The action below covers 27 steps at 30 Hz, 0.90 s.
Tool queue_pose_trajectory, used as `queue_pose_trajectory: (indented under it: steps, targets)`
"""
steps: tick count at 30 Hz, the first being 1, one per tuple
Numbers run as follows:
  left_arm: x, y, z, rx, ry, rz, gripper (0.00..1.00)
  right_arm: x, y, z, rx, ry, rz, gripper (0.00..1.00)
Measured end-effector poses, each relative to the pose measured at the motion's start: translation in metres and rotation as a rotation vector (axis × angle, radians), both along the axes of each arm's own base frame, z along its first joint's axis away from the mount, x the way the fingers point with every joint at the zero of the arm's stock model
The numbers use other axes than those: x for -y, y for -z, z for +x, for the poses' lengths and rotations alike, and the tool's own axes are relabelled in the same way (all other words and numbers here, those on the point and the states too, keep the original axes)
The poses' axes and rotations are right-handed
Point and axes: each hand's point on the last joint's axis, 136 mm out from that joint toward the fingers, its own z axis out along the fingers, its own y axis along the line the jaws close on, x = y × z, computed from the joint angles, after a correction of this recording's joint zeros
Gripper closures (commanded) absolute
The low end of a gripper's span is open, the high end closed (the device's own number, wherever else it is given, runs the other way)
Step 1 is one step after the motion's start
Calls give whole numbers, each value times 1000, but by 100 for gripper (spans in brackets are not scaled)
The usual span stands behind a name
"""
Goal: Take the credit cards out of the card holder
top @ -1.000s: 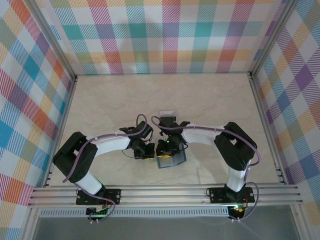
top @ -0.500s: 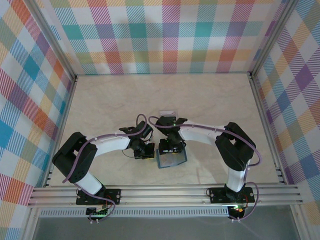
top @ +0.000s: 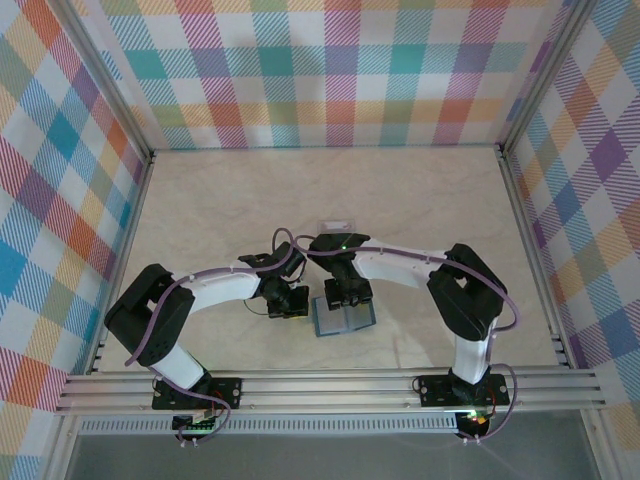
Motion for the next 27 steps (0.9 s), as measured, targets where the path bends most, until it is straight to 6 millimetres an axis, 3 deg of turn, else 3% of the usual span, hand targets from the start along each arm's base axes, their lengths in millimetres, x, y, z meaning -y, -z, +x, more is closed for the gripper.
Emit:
queue_pose_trajectory:
  steps: [5, 12, 19, 27]
  targets:
    - [-3, 1, -2, -7, -2, 16, 94, -30, -12, -7, -33, 1, 186, 65]
    - [-3, 1, -2, -6, -2, 16, 95, -58, -3, -25, -139, 17, 364, 78]
    - [-3, 1, -2, -6, -2, 16, 95, -67, 5, -32, -184, 30, 432, 83]
    - [-3, 1, -2, -7, -2, 15, 95, -64, 11, -33, -187, 37, 410, 79]
